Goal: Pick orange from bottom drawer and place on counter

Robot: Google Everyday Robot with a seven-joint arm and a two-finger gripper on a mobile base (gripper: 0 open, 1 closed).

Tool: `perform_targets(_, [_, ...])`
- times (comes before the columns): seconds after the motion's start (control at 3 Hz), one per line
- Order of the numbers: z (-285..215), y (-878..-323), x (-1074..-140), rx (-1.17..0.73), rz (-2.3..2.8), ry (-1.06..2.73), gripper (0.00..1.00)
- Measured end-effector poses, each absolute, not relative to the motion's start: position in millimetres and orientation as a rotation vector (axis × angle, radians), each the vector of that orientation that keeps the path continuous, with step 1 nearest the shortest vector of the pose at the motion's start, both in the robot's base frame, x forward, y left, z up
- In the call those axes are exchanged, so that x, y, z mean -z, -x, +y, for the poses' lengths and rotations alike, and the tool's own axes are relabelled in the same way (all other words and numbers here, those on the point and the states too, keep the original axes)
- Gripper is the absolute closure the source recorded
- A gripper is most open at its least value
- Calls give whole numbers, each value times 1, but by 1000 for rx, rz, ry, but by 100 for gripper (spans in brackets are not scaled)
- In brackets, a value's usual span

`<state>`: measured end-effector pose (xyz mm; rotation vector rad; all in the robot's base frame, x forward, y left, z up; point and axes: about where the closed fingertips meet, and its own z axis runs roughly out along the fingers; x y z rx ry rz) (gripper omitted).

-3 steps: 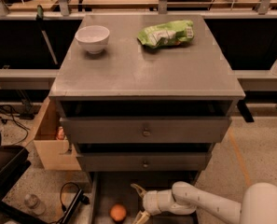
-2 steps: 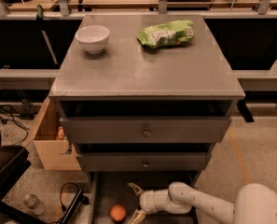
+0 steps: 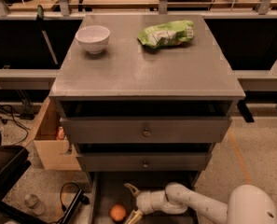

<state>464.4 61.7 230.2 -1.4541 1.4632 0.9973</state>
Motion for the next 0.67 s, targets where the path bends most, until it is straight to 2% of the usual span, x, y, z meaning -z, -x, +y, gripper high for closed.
perform_targets(0.33, [77,-469,-215,-1055,1414,1439,0])
perform_targets(0.67, [88,-479,-203,-1103,1382,1426,25])
